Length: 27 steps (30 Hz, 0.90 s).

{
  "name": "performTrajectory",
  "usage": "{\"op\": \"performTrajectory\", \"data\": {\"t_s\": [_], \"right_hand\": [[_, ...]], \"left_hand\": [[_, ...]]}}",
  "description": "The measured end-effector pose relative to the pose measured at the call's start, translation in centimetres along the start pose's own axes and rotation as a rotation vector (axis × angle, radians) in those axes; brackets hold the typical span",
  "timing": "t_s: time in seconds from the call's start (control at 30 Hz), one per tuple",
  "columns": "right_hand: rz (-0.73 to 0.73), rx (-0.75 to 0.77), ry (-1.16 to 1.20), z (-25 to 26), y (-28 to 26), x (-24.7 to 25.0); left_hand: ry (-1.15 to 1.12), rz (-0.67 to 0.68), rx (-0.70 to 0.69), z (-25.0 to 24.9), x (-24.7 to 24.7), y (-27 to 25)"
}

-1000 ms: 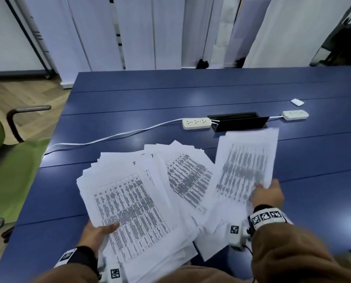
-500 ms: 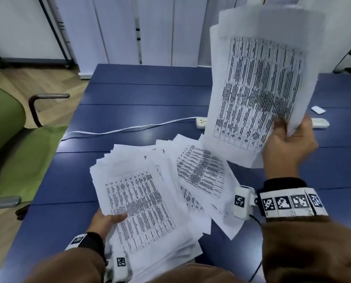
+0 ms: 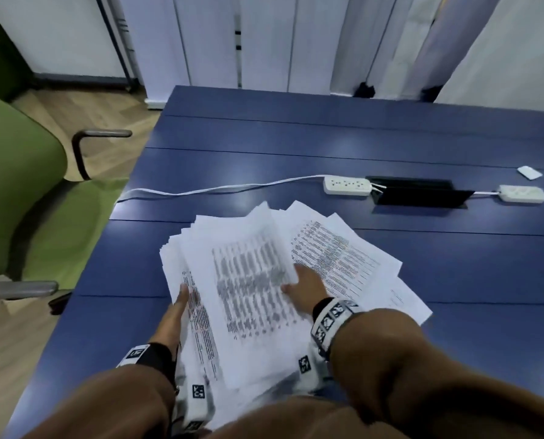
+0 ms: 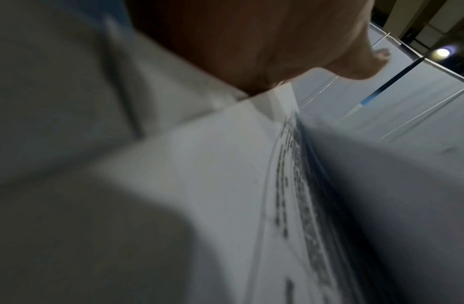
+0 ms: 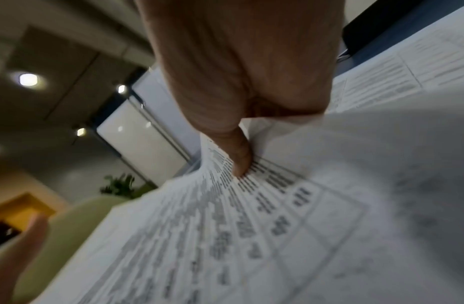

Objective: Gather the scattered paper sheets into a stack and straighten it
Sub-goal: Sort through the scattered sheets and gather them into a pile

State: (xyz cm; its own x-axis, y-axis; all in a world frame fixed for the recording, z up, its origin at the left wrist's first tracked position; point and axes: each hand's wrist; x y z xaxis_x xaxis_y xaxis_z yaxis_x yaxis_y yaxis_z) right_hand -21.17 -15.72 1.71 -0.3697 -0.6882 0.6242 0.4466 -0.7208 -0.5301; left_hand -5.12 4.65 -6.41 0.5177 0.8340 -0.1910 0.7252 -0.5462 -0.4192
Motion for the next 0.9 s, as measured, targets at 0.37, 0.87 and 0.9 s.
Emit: {"op": "performTrajectory", "data": {"t_s": [0.37, 0.87, 0.9], "right_hand": [[-0.214, -0.12, -0.213, -5.8, 9.6, 6.7], [-0.169, -0.218, -0.188, -12.7, 13.3, 12.7], [-0.237, -0.234, -0.115, -12.9, 13.1, 12.7]], "left_hand": [[0.177, -0.029, -0.001, 2.0, 1.1, 1.1], [0.147, -0.142, 0.021, 2.2, 0.7, 1.6], [0.138, -0.148, 0.023, 2.3, 0.6, 1.6]]}}
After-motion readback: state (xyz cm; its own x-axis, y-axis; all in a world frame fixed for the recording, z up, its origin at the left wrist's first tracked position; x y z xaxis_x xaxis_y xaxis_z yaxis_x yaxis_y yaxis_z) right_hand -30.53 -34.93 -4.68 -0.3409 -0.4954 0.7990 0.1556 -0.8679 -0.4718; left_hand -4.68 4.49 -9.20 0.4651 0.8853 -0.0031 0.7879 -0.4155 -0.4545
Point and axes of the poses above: each hand's wrist, its own y-axis towards the middle knuckle, its own x-axis out of the back of the hand, z = x × y, and after that the axes turned 9 degrees about -x, right-handed
